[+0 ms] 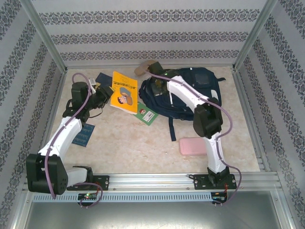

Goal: Pack the student bag

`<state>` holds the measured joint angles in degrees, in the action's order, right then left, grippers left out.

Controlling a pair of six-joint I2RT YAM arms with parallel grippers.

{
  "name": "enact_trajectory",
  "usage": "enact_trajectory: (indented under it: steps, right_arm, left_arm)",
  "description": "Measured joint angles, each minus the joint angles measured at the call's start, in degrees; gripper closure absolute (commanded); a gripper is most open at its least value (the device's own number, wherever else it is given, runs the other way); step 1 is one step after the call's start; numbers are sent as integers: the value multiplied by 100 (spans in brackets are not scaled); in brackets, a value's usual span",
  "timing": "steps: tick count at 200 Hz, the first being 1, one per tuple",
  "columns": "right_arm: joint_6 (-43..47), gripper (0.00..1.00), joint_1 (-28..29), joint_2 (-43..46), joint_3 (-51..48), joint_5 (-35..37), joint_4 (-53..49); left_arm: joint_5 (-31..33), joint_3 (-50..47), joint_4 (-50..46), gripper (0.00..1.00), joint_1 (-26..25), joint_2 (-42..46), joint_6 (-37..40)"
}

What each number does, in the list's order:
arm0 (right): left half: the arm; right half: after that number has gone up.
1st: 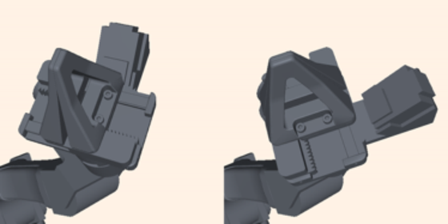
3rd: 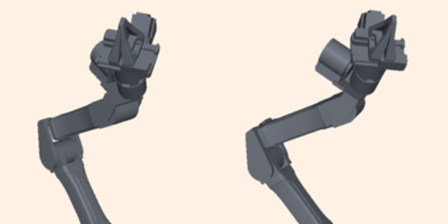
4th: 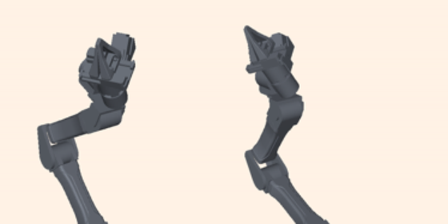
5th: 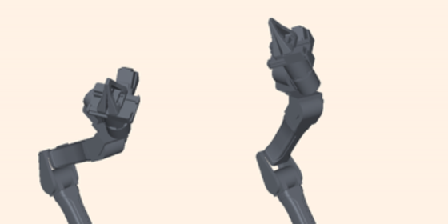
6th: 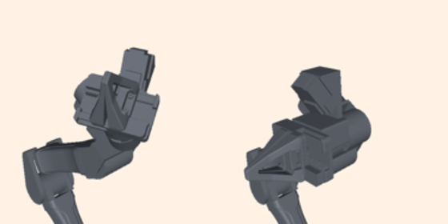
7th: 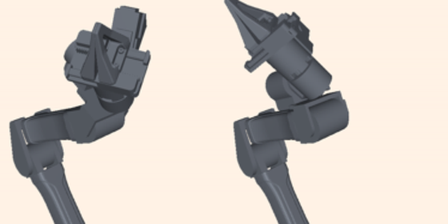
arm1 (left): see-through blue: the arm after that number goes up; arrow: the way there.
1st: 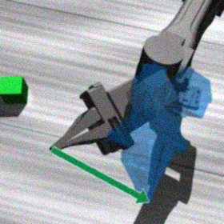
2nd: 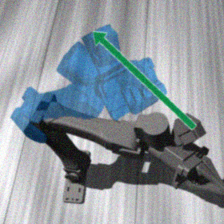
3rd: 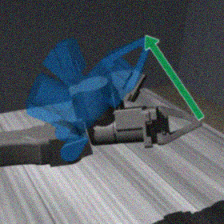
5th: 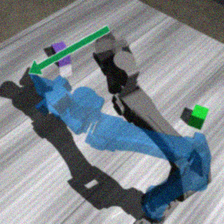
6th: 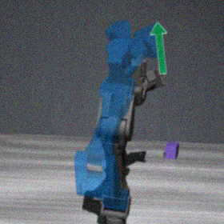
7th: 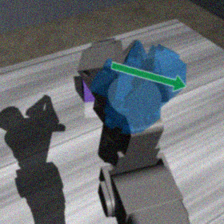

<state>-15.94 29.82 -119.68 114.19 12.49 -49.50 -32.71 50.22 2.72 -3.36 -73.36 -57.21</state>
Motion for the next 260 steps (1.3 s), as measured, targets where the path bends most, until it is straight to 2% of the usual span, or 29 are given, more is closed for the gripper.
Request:
enact_trajectory:
  steps: [55, 103, 141, 203, 260]
  right_arm:
    - [-136, 100, -520, 1217, 4, -715, -223]
    - [-433, 100, -1027, 1443, 4, -1598, -304]
    - [-706, 100, -1239, 1530, 4, -1932, -306]
    - [-1021, 100, -1318, 1635, -31, -2098, -306]
    - [-1156, 100, -1360, 1641, -33, -2188, -304]
  left_arm:
    - [494, 122, 804, 100, -804, -1029, -83]
    - [791, 1019, 1770, 100, -1499, -2356, -396]
    - [957, 1991, 2382, 100, -1952, -3491, -647]
    - [1493, 3145, 2472, 100, -2632, -4929, -887]
    - [2253, 4304, 1744, 100, -3309, -5731, -776]
